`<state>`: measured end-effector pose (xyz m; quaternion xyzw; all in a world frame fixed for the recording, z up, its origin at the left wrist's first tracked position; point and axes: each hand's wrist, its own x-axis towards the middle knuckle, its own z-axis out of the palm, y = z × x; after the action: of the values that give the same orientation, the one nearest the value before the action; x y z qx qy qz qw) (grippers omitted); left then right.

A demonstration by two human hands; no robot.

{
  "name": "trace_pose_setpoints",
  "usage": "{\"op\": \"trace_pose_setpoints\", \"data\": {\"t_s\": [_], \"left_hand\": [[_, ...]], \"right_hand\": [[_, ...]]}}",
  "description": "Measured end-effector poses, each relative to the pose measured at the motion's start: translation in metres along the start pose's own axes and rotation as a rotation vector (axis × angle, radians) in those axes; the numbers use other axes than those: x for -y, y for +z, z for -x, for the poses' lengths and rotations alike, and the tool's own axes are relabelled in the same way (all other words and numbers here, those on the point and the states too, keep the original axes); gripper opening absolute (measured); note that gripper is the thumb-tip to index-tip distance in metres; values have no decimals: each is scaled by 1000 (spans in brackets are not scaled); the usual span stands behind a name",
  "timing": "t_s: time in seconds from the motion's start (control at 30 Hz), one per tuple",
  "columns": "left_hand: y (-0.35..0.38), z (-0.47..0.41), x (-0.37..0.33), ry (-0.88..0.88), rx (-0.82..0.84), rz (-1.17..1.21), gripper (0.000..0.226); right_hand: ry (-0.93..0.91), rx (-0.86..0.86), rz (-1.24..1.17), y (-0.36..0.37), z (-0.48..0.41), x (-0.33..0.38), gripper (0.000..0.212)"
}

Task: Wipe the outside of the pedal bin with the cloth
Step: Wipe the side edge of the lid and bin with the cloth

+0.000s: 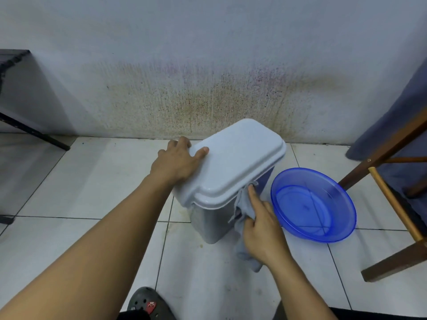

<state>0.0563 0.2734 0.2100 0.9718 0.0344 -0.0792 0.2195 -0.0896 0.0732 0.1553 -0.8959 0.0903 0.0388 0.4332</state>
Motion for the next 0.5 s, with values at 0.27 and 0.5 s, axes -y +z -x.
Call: {"op": "trace_pose_setpoints", "data": {"t_s": [0.27, 0.5], "left_hand": [[0, 20, 4, -137, 173, 364, 76], [14, 38, 11, -136, 206, 437, 67]], "right_hand": [[-35, -67, -16, -14, -29, 10, 80], [-25, -52, 277, -13, -1, 12, 91]]}}
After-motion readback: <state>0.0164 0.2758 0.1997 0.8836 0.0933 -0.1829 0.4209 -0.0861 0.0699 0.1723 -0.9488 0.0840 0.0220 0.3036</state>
